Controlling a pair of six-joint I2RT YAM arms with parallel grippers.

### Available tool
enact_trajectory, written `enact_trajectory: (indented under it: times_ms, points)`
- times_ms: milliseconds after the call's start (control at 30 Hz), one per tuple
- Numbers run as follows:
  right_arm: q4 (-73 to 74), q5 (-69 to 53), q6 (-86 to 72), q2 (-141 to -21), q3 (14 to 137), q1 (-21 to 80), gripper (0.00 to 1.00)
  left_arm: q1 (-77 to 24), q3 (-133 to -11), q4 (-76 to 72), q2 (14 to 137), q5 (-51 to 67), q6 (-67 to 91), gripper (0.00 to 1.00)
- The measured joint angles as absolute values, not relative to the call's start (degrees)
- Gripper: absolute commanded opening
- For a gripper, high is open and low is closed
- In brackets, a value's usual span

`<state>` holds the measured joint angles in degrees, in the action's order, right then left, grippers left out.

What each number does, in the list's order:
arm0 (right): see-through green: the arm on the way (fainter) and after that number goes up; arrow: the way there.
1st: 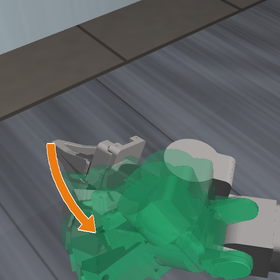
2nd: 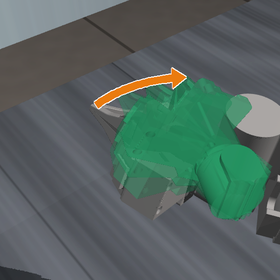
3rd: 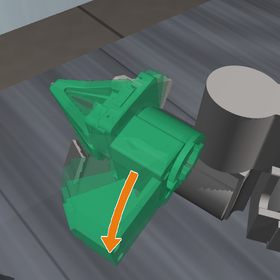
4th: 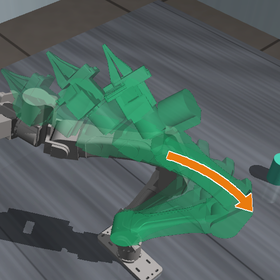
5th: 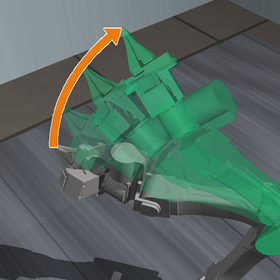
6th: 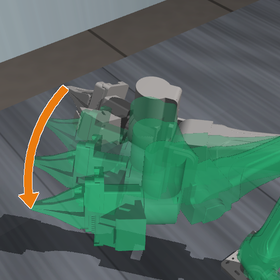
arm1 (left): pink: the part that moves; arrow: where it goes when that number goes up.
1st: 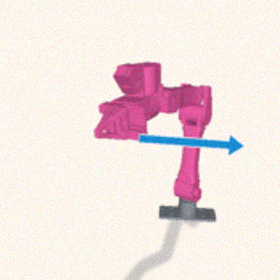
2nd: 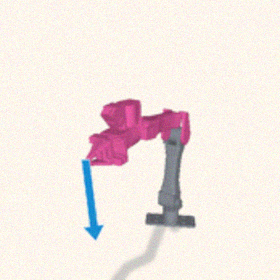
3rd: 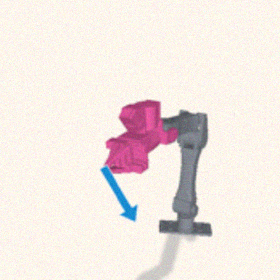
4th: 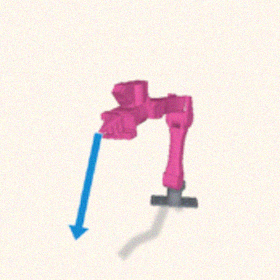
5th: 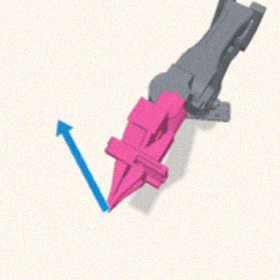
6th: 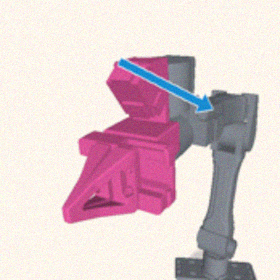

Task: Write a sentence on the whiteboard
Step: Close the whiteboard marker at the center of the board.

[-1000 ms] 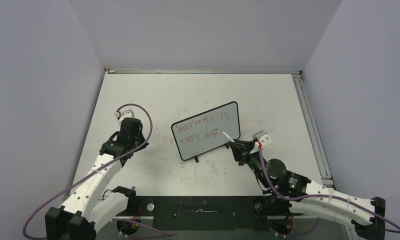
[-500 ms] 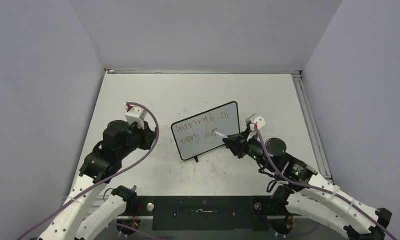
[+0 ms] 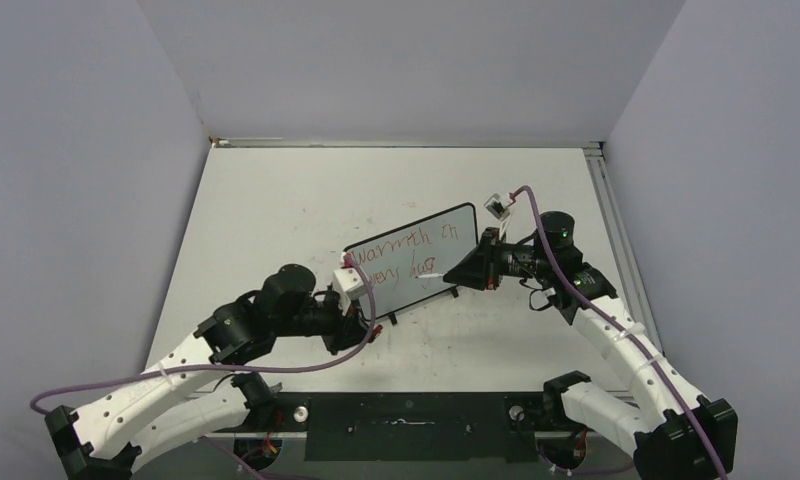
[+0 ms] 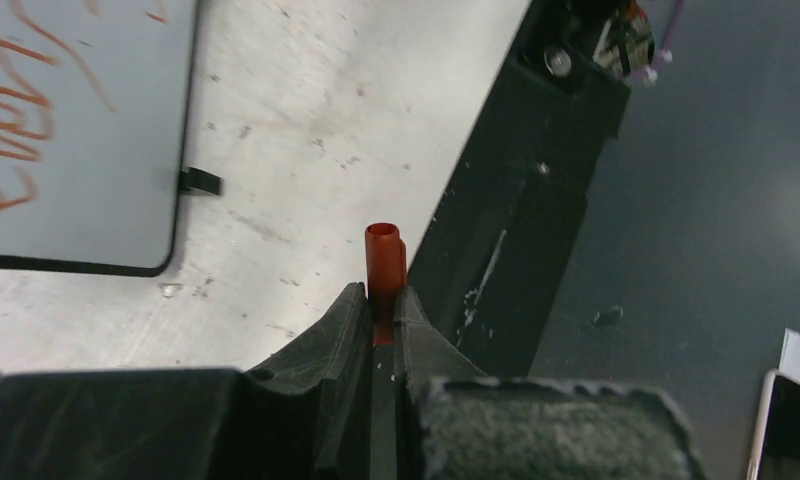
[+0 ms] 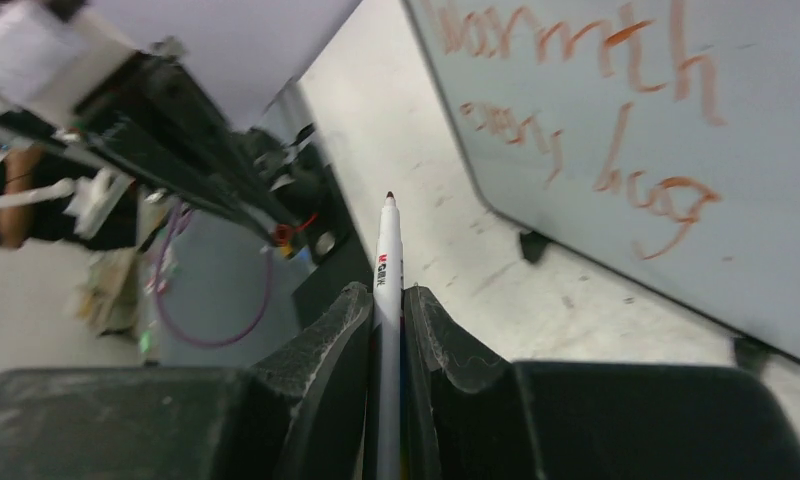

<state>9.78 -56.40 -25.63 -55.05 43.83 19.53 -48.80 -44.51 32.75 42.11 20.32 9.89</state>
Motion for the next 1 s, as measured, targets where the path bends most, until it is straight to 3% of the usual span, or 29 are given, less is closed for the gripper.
enact_trajectory:
  times_ms: [267, 500, 1000]
  points:
    - [11.68, -69.67, -27.66, -56.07, 43.94, 23.00, 0.05, -56.71, -39.83, 28.75, 46.37, 22.68, 9.78, 0.00]
    - [18.70, -69.95, -23.53, -59.79, 45.08, 29.58, 0.05, -57.65, -39.22, 25.61, 46.85, 23.29, 9.15, 0.00]
    - [21.28, -69.80, -21.37, -61.47, 45.08, 32.73, 0.05, -57.67, -38.87, 24.12, 46.85, 24.67, 8.27, 0.00]
